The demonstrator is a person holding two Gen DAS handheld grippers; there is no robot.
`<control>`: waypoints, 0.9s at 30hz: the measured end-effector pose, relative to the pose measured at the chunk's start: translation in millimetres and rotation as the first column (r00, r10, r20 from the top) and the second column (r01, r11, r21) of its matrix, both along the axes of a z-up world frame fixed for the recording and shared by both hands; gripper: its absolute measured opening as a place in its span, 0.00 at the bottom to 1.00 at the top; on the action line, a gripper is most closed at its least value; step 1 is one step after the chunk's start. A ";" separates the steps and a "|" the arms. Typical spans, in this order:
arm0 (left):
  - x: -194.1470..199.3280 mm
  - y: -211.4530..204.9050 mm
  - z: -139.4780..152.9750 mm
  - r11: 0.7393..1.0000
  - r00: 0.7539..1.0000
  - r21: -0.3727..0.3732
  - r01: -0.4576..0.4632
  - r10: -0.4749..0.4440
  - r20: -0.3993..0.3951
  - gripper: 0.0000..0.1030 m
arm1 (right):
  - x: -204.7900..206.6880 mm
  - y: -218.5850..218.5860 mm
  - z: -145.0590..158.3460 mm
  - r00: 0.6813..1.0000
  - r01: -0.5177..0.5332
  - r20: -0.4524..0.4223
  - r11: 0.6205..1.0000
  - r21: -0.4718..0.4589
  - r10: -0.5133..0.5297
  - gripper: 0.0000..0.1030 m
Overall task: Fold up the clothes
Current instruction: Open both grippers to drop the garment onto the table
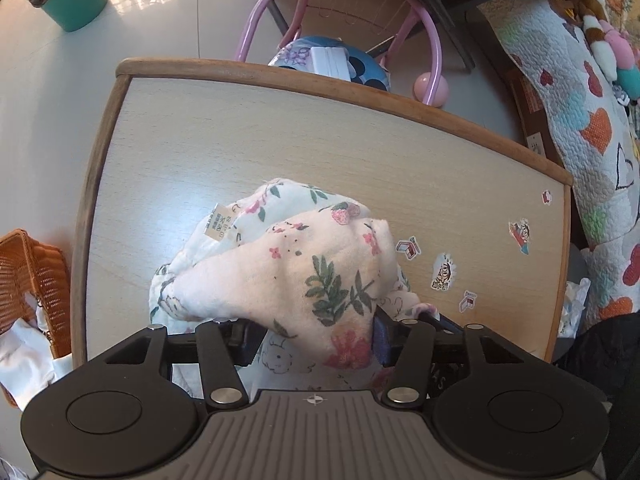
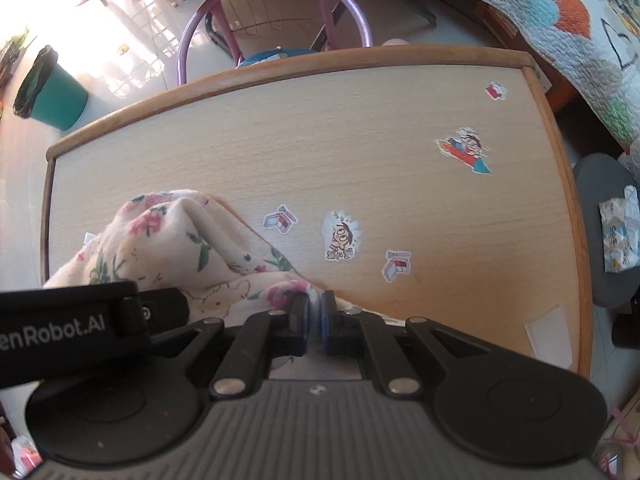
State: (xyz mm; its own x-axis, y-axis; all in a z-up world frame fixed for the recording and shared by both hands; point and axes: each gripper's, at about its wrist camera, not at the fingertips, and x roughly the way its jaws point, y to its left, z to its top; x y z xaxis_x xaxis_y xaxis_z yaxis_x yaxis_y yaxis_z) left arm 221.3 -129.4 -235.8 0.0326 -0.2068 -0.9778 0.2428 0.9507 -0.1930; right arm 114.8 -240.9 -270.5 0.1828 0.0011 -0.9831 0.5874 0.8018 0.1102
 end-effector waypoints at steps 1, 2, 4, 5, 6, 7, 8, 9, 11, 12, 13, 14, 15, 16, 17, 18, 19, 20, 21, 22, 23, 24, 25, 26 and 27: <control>-1.2 0.5 2.7 1.000 1.000 0.002 -0.001 0.001 0.008 0.53 | -1.8 -0.4 4.5 1.000 0.006 0.005 1.000 -0.001 -0.006 0.06; -2.3 0.6 6.1 1.000 1.000 0.006 -0.001 0.001 0.016 0.53 | -3.4 -0.6 9.6 1.000 0.010 0.008 1.000 -0.003 -0.010 0.08; -5.5 2.5 14.7 1.000 1.000 0.013 -0.008 0.008 0.027 0.53 | -7.3 -0.9 20.5 1.000 0.015 0.015 1.000 -0.008 -0.015 0.10; -7.2 4.7 19.6 1.000 0.999 0.012 -0.017 0.017 0.029 0.53 | -9.8 0.1 27.0 1.000 0.013 0.018 1.000 -0.012 -0.013 0.11; -9.6 8.0 25.3 1.000 0.999 0.010 -0.026 0.026 0.029 0.53 | -12.2 0.6 33.1 1.000 0.009 0.022 1.000 -0.016 -0.009 0.12; -12.1 11.2 31.0 0.999 0.999 0.007 -0.035 0.035 0.030 0.53 | -14.6 0.3 39.0 1.000 0.004 0.026 1.000 -0.019 -0.004 0.13; -15.0 14.8 36.9 0.999 0.999 0.008 -0.042 0.042 0.030 0.53 | -17.0 1.2 45.5 1.000 -0.001 0.026 1.000 -0.024 0.001 0.16; -18.4 18.8 43.0 0.999 0.998 0.010 -0.047 0.047 0.031 0.53 | -19.5 3.0 52.4 1.000 -0.006 0.024 1.000 -0.030 0.007 0.19; -26.1 28.2 55.8 0.998 0.997 0.014 -0.062 0.061 0.036 0.53 | -24.6 5.8 63.9 1.000 -0.016 0.024 0.999 -0.042 0.017 0.21; -29.9 32.2 61.5 0.998 0.997 0.017 -0.066 0.065 0.038 0.53 | -28.6 7.3 69.6 0.999 -0.021 0.025 0.999 -0.048 0.022 0.21; -34.7 37.3 68.4 0.997 0.997 0.019 -0.070 0.069 0.037 0.53 | -32.4 8.2 75.4 0.999 -0.025 0.023 0.998 -0.053 0.026 0.21; -39.4 42.4 75.3 0.997 0.997 0.020 -0.073 0.072 0.036 0.53 | -36.3 9.0 81.5 0.999 -0.028 0.021 0.998 -0.055 0.029 0.22; -44.4 46.4 81.1 0.997 0.997 0.021 -0.073 0.072 0.037 0.53 | -40.4 10.2 87.8 0.999 -0.031 0.020 0.998 -0.055 0.032 0.22; -50.7 51.7 87.2 0.997 0.997 0.025 -0.070 0.070 0.036 0.53 | -44.6 11.6 93.5 0.999 -0.033 0.021 0.998 -0.052 0.034 0.22; -57.0 57.0 93.2 0.997 0.997 0.030 -0.068 0.067 0.035 0.53 | -48.5 13.4 98.6 0.999 -0.034 0.020 0.998 -0.047 0.035 0.22; -63.4 62.3 99.3 0.997 0.997 0.035 -0.066 0.065 0.035 0.53 | -51.9 15.2 103.5 0.999 -0.036 0.017 0.998 -0.043 0.037 0.23; -69.8 68.3 104.7 0.997 0.997 0.037 -0.067 0.066 0.030 0.53 | -56.2 17.7 108.9 0.999 -0.037 0.014 0.998 -0.042 0.038 0.23; -76.0 74.0 109.0 0.997 0.997 0.035 -0.073 0.073 0.022 0.53 | -61.1 20.4 114.1 0.999 -0.038 0.011 0.998 -0.041 0.039 0.23; -82.2 79.6 113.3 0.996 0.997 0.034 -0.079 0.079 0.014 0.53 | -66.1 23.5 118.9 0.999 -0.039 0.010 0.998 -0.041 0.040 0.23; -87.7 84.5 117.3 0.996 0.996 0.033 -0.087 0.087 0.004 0.53 | -71.4 27.5 123.7 0.999 -0.044 0.011 0.998 -0.040 0.045 0.23; -94.2 90.9 121.1 0.995 0.995 0.029 -0.095 0.095 -0.005 0.53 | -76.8 31.8 128.5 0.999 -0.052 0.011 0.998 -0.037 0.052 0.23; -100.5 95.9 125.1 0.995 0.995 0.028 -0.099 0.099 -0.007 0.53 | -82.5 36.2 132.9 0.998 -0.059 0.010 0.998 -0.036 0.060 0.23; -106.7 100.8 129.1 0.994 0.995 0.026 -0.103 0.103 -0.009 0.53 | -88.5 40.8 136.9 0.998 -0.066 0.007 0.997 -0.035 0.067 0.23; -113.0 105.2 132.0 0.995 0.995 0.027 -0.097 0.097 -0.008 0.53 | -93.9 44.9 139.9 0.997 -0.071 0.004 0.997 -0.034 0.071 0.23; -118.9 108.9 134.2 0.996 0.996 0.031 -0.087 0.088 -0.009 0.53 | -99.4 49.5 142.4 0.997 -0.073 0.000 0.997 -0.032 0.073 0.23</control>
State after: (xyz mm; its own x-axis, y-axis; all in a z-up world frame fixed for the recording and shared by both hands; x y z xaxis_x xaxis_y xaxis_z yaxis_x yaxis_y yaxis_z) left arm 102.3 -20.5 -101.6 0.0393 -0.1740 -0.9840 0.1567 0.9736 -0.1659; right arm 15.5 -191.5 -128.0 0.1843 -0.0166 -0.9827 0.5267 0.8458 0.0845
